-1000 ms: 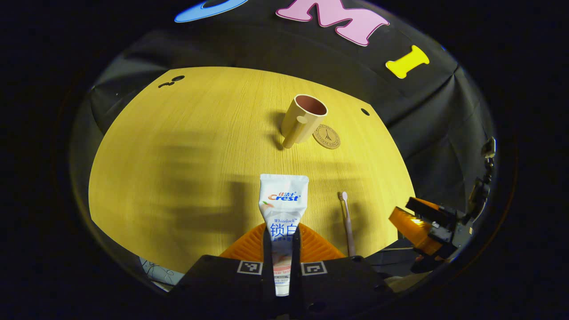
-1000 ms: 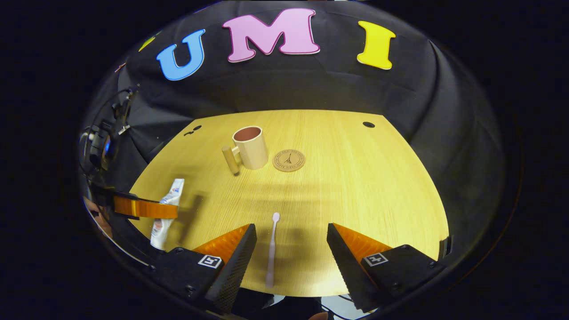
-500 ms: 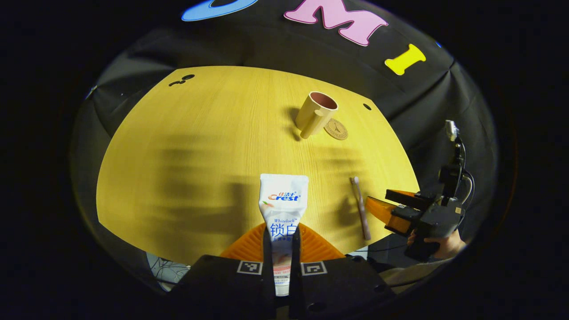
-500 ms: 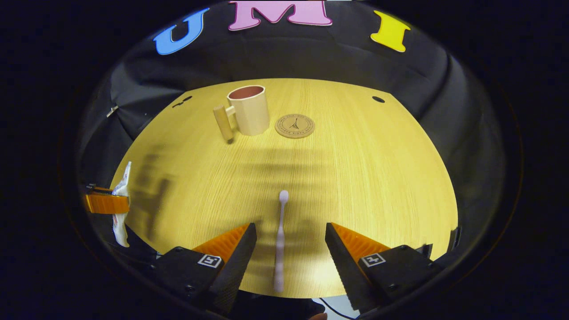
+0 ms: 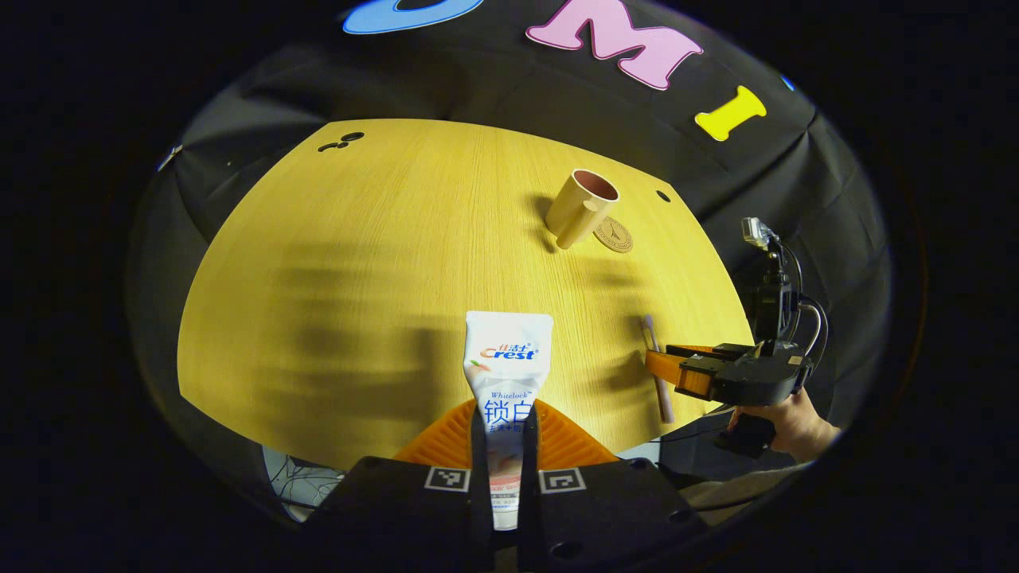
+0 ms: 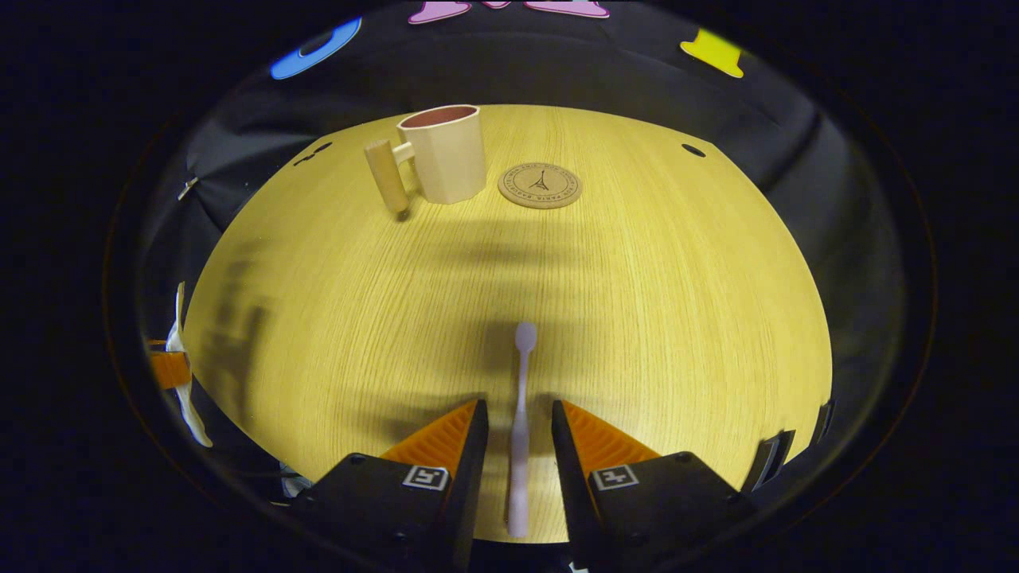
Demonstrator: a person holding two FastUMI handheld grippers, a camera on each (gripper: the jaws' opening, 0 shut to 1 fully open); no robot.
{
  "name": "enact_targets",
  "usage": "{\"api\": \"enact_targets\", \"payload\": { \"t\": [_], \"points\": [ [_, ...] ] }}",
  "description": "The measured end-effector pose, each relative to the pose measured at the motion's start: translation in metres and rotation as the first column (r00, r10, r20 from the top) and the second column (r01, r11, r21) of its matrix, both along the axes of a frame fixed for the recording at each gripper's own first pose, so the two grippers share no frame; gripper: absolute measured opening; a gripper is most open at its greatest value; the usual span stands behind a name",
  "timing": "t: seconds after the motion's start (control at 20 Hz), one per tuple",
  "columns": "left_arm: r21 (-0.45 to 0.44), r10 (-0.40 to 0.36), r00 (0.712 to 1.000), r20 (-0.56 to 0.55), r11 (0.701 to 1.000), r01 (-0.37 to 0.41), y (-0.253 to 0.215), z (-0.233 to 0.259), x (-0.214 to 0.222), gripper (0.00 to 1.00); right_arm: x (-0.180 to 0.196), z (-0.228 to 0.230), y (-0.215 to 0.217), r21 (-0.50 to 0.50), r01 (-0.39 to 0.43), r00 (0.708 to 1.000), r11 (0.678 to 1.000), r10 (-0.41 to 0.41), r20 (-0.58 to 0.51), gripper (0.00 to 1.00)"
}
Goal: Put the toothbrush and toothpaste on the desktop into the cup, then pick up the cup and place it on the coaster on the desktop.
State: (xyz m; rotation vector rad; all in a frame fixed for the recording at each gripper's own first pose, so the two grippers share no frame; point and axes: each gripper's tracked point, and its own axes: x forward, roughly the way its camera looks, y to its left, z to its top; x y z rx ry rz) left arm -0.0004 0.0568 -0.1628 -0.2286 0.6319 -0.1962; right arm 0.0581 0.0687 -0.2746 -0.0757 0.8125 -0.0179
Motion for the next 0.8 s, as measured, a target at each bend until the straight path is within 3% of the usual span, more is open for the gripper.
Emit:
{"api": "enact_targets", "payload": {
  "t": [0.05, 0.15, 0.25, 0.55, 0.8],
  "points": [
    [0.002, 0.001, 1.000, -0.001, 1.000, -0.001, 0.000, 0.000, -0.001, 0.17, -0.002, -0.002, 0.000, 0.000, -0.004, 1.000, 1.000, 0.004, -0.015, 0.51],
    [-0.001, 0.003, 1.000, -0.004, 1.000, -0.003, -0.001, -0.003, -0.004, 0.17, 0.000, -0.001, -0.001, 0.009, -0.004, 1.000, 1.000, 0.005, -0.003, 0.23],
    [-0.004, 0.002, 1.000, -0.009, 1.000, -0.002, -0.003, -0.004, -0.009, 0.17, -0.001, 0.000, -0.002, 0.025, 0.001, 1.000, 1.000, -0.001, -0.001, 0.11],
    [0.000, 0.006, 1.000, 0.006, 1.000, -0.006, -0.015, -0.007, -0.009, 0.17, -0.001, 0.011, -0.016, 0.048, 0.034, 0.996, 0.998, -0.038, 0.077, 0.05],
    [-0.007, 0.034, 0.999, 0.006, 0.999, -0.034, -0.021, 0.000, -0.018, 0.17, -0.008, 0.052, -0.020, 0.130, 0.012, 0.978, 0.991, -0.038, 0.204, 0.05]
  ]
}}
